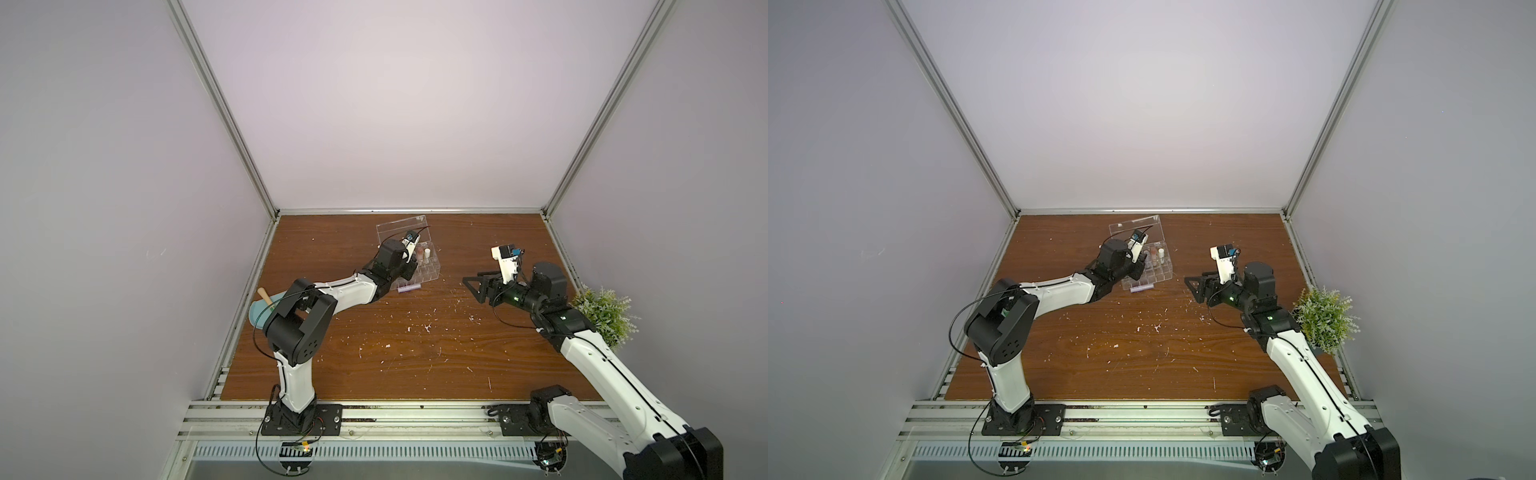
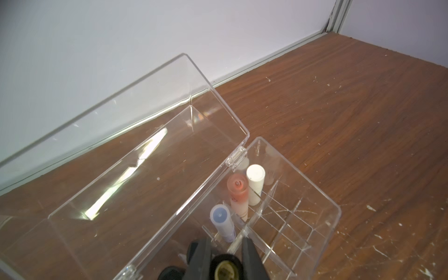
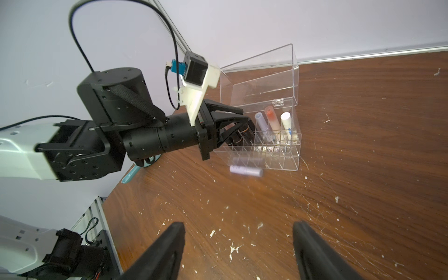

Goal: Arrange the lipsticks in the organizer
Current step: Place the lipstick in the storage box.

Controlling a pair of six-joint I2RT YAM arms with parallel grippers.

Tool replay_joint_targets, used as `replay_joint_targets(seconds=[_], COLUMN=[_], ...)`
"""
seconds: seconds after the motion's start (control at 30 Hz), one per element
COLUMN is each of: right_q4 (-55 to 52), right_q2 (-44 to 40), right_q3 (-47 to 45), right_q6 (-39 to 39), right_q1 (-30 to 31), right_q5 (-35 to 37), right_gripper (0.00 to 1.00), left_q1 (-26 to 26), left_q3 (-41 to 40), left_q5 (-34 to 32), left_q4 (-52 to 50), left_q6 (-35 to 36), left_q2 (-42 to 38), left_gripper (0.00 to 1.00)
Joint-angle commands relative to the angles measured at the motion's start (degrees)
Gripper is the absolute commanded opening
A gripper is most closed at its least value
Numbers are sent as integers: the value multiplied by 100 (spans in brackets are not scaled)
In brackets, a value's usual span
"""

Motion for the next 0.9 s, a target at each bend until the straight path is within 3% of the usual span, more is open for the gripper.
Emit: replay_joint_targets(seconds=[0.0,0.1,0.23,0.33,0.5,0.87], right_q4=[36,60,76,91,93,107], right_q2=[-126,-154,-175,-180,-207,-207], right_q3=[33,-10,-72,-93,-108,-134], right_q6=[-91,-75,-62,-48,-33,-4], right_q1=[-39,-51,-68,-77,-86,-90], right_q5=[-135,-145,-153,-179,-183,-297], right_gripper=[76,76,76,76,76,75], left_q1=[-50,-46,-48,-46,-54,94], left_q3=[64,-36,-137,-181,-228,-259], left_q5=[-91,-99,-148,-217,-534,-537], left_q4=[146,238,276,307,349,415], left_q6=[73,28,3,18,21,-4], left_q2=[73,75,93,102,93,104], left_gripper=[21,24,56,66,69,70])
